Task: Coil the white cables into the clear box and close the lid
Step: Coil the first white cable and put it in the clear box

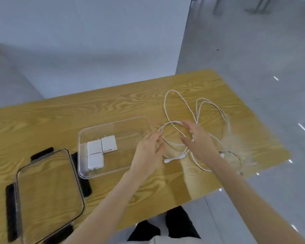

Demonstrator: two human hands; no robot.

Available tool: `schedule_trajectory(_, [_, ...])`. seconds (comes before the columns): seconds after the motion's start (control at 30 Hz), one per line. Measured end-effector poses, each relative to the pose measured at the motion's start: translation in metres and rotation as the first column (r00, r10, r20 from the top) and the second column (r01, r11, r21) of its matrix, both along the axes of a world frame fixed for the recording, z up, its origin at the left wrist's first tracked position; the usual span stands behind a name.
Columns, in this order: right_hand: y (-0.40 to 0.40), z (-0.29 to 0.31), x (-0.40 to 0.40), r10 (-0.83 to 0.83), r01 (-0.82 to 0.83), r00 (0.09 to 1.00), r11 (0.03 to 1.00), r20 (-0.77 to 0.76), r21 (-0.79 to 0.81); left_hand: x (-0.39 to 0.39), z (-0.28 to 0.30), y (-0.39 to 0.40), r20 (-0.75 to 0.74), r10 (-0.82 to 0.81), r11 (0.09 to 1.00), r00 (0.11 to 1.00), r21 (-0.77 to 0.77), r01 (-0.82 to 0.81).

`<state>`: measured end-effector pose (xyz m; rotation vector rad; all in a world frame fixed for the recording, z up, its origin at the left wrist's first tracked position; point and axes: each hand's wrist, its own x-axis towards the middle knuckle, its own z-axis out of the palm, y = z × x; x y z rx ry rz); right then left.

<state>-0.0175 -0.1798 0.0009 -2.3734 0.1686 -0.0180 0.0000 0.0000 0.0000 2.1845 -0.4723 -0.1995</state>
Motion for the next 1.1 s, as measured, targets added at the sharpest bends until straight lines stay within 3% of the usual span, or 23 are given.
schedule_trajectory(0.2, [-0.018, -0.040, -0.014, -0.013, 0.008, 0.987, 1.000, -0.162, -0.030, -0.014, -0.044, -0.029, -0.153, -0.056, 0.993, 0.987, 0.090, 0.071])
schedule_trajectory(0.43, [-0.023, -0.084, -0.009, 0.184, -0.255, 0.939, 0.940, -0.290, -0.228, -0.009, -0.084, -0.060, -0.112, -0.110, 0.906, 0.988, 0.397, 0.146])
schedule_trajectory(0.67, [-0.027, -0.097, -0.005, 0.221, -0.322, 0.924, 0.890, -0.313, -0.322, -0.014, -0.100, -0.067, 0.011, -0.074, 0.830, 0.997, 0.555, 0.055])
schedule_trajectory(0.9, [-0.036, -0.094, 0.008, 0.300, -0.379, 0.914, 0.873, -0.274, -0.308, -0.011, -0.103, -0.072, 0.035, -0.064, 0.833, 0.997, 0.552, 0.034])
schedule_trajectory(1.1, [-0.053, -0.048, 0.035, 0.318, -0.311, 0.948, 0.940, 0.024, -0.142, 0.006, -0.068, -0.083, 0.205, 0.095, 0.945, 0.974, 0.288, -0.153])
